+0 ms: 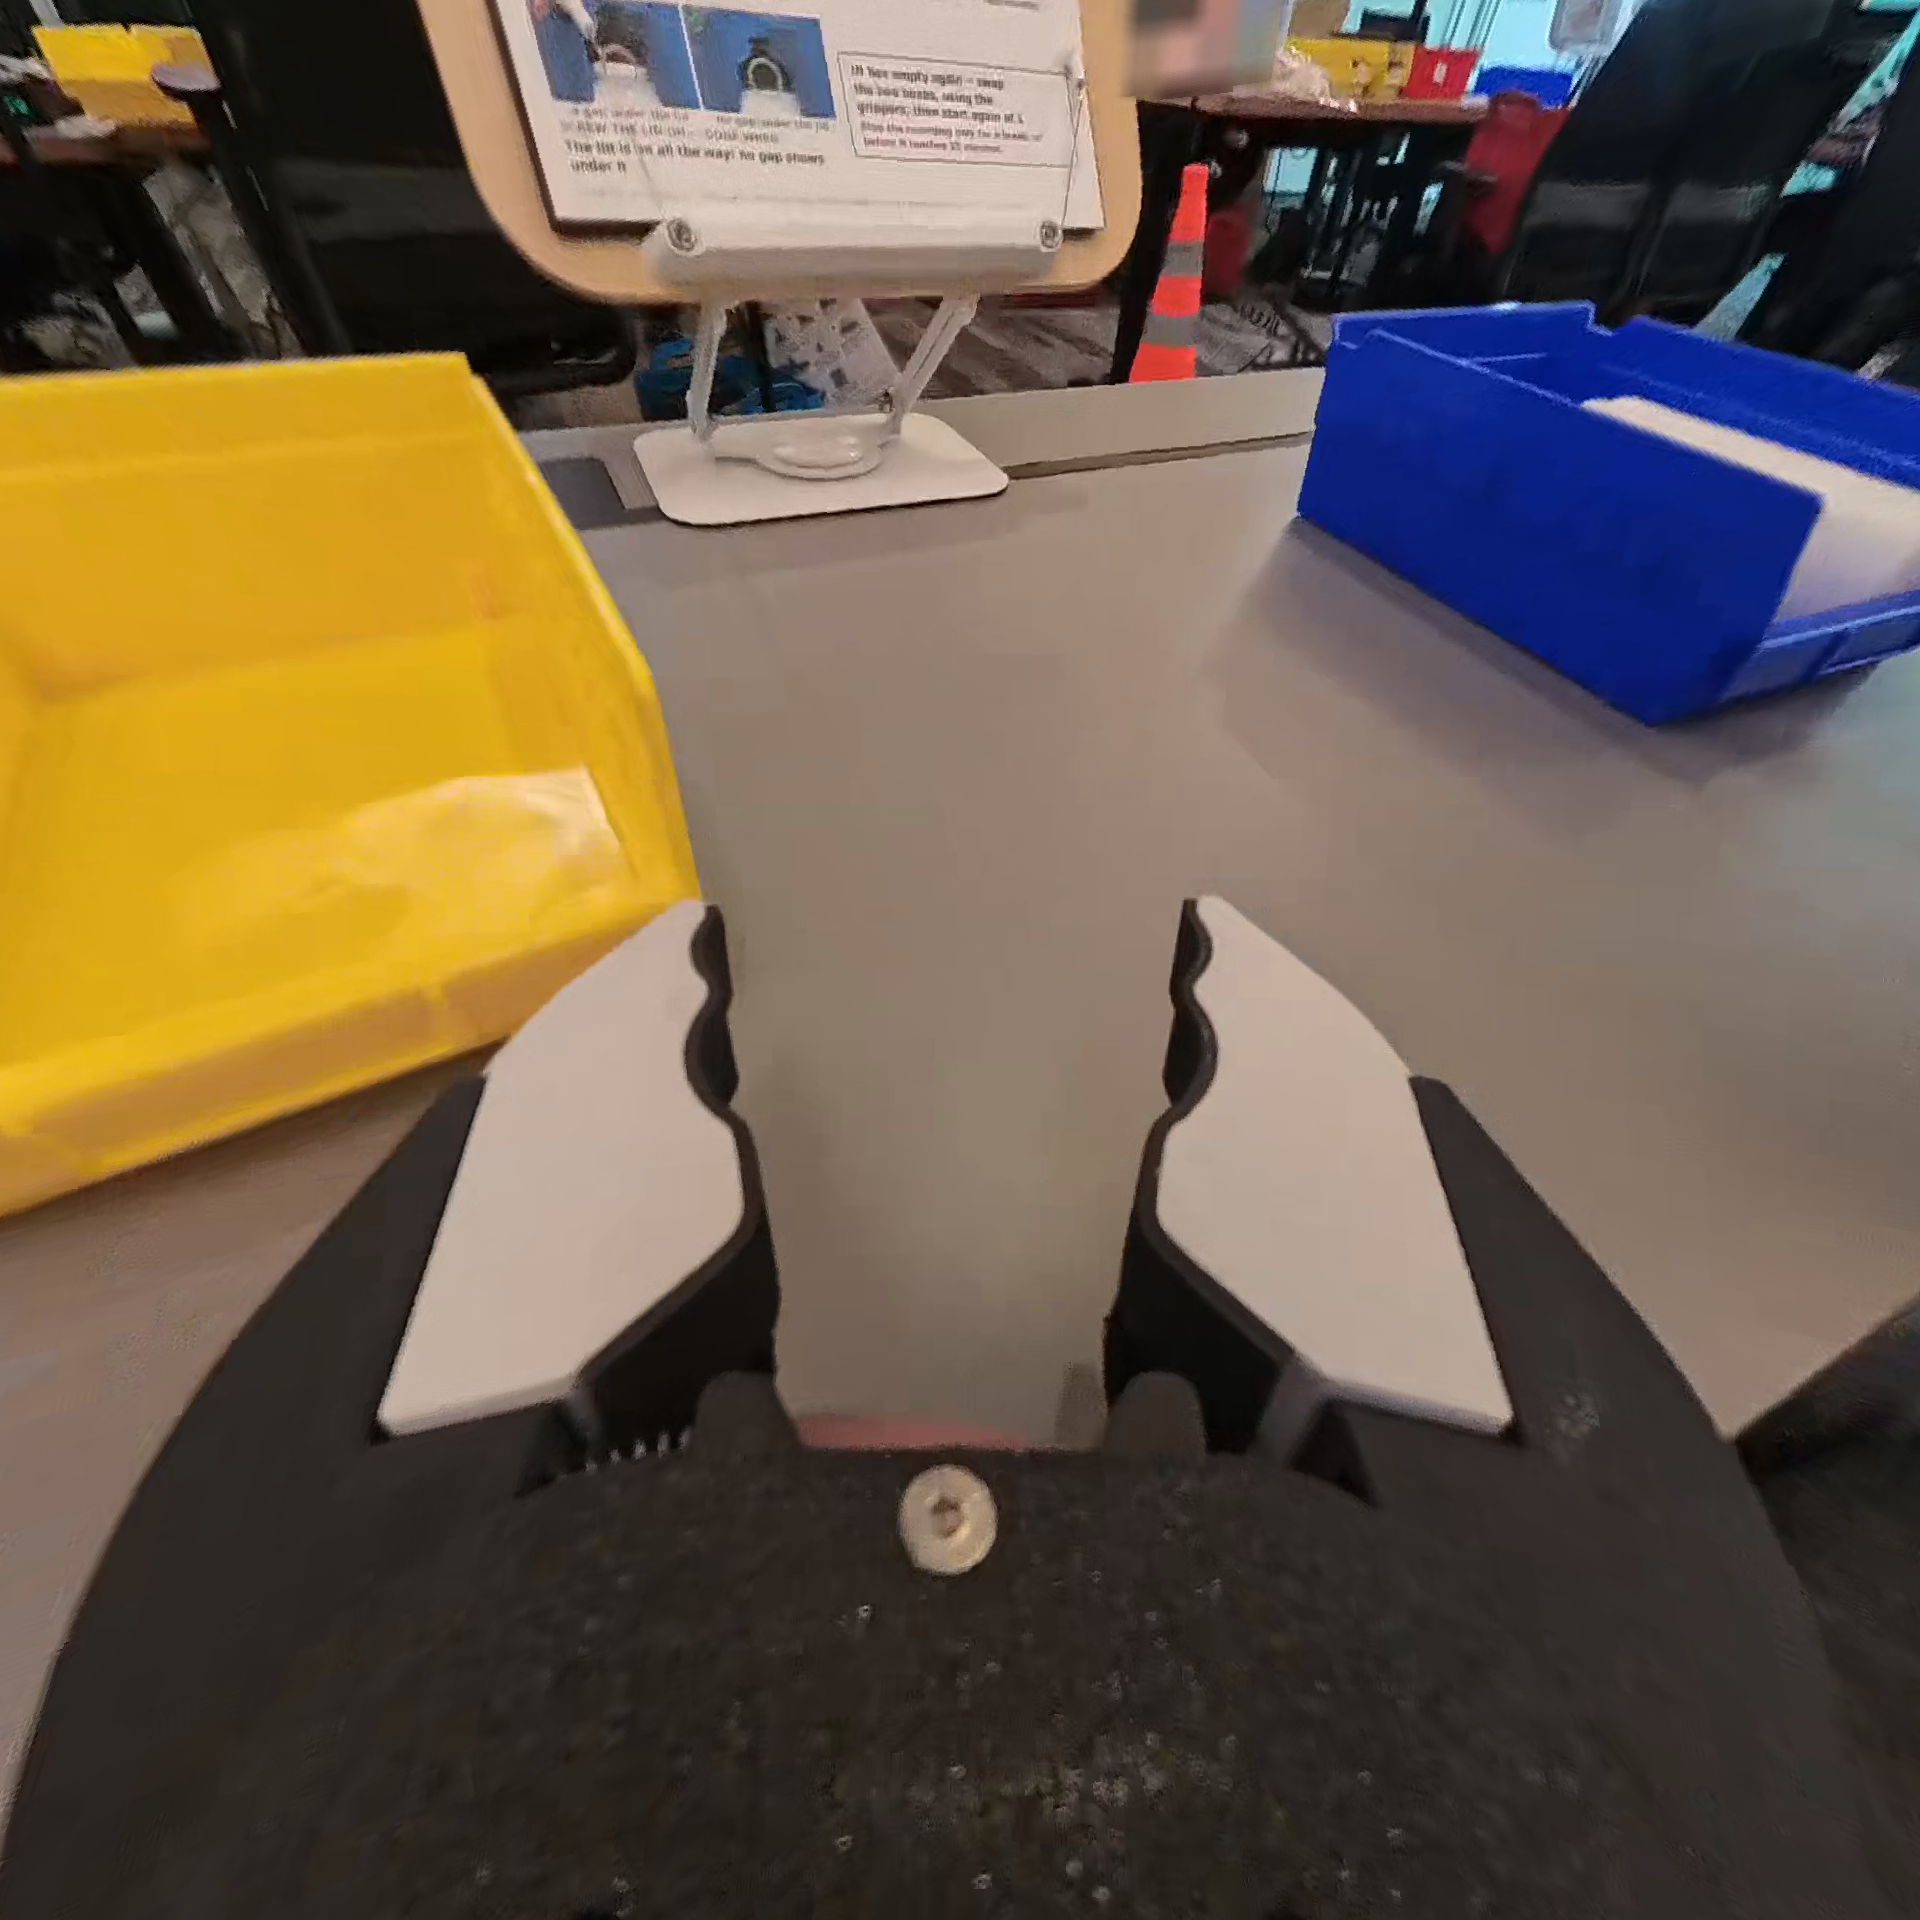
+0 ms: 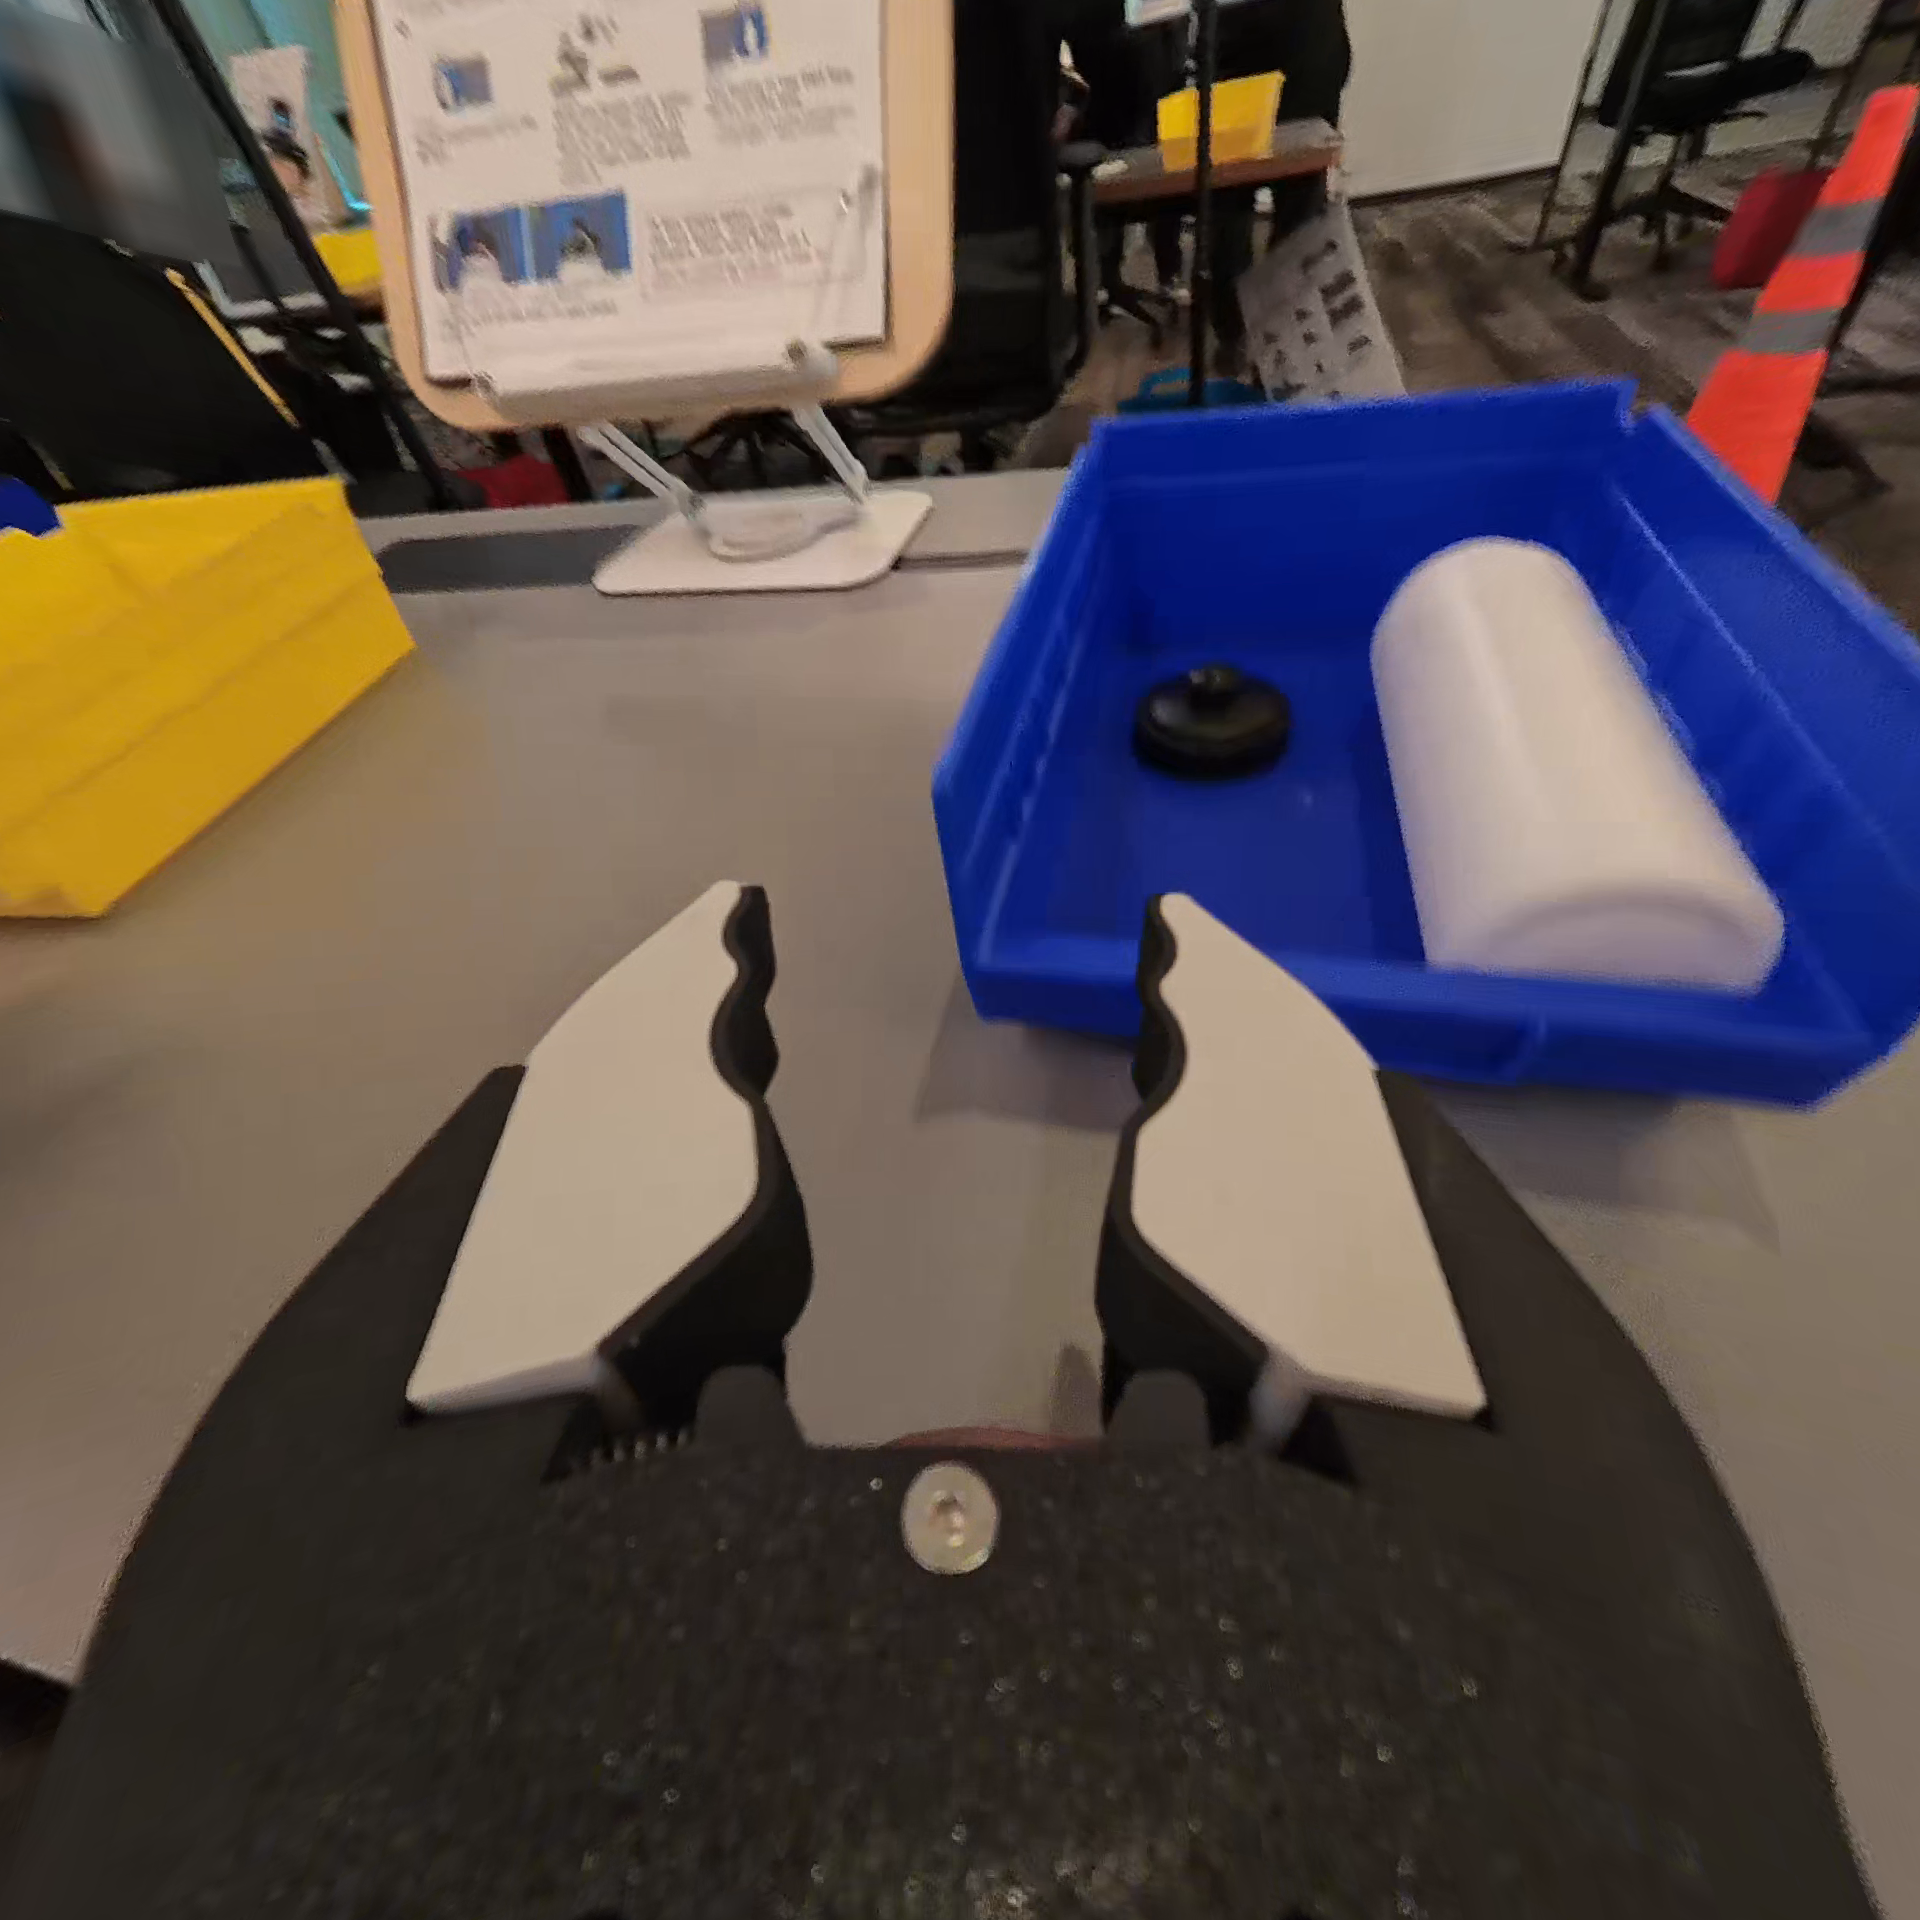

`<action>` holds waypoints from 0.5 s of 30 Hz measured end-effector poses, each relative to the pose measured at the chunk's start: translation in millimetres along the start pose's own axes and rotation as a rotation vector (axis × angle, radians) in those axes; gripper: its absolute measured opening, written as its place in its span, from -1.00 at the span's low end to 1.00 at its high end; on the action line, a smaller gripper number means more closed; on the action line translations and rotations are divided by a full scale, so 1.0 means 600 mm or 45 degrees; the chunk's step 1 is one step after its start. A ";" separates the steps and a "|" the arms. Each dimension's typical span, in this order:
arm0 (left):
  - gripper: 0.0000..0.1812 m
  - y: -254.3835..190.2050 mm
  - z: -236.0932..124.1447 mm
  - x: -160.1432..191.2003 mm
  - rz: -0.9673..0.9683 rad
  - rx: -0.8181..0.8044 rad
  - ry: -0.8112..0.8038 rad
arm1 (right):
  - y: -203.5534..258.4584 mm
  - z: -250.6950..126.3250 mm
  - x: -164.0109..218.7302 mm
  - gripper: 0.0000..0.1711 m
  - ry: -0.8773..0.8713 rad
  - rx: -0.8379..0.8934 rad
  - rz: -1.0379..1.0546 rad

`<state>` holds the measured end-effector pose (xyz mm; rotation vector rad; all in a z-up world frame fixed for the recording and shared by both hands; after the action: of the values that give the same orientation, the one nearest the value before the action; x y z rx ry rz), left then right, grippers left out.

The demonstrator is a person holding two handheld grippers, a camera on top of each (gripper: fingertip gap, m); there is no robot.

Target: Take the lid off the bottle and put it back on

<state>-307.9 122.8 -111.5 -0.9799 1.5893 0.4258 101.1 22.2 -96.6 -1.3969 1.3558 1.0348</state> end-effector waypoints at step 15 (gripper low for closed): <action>-0.11 -0.022 0.001 0.012 0.134 0.012 0.033 | -0.018 0.005 0.042 -0.23 0.098 -0.029 -0.009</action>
<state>-297.2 113.2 -115.1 -0.9001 1.6703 0.4793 113.0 18.9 -121.3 -1.4705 1.3974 1.0039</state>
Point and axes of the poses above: each gripper's, where its closed fingertips meet, z out along the fingers, x out of its underside, y = z × x across the jaws, the point moved 4 cm from there along -z, back along the fingers, and after that the axes turned 11 degrees about -z, right-handed, at the moved point
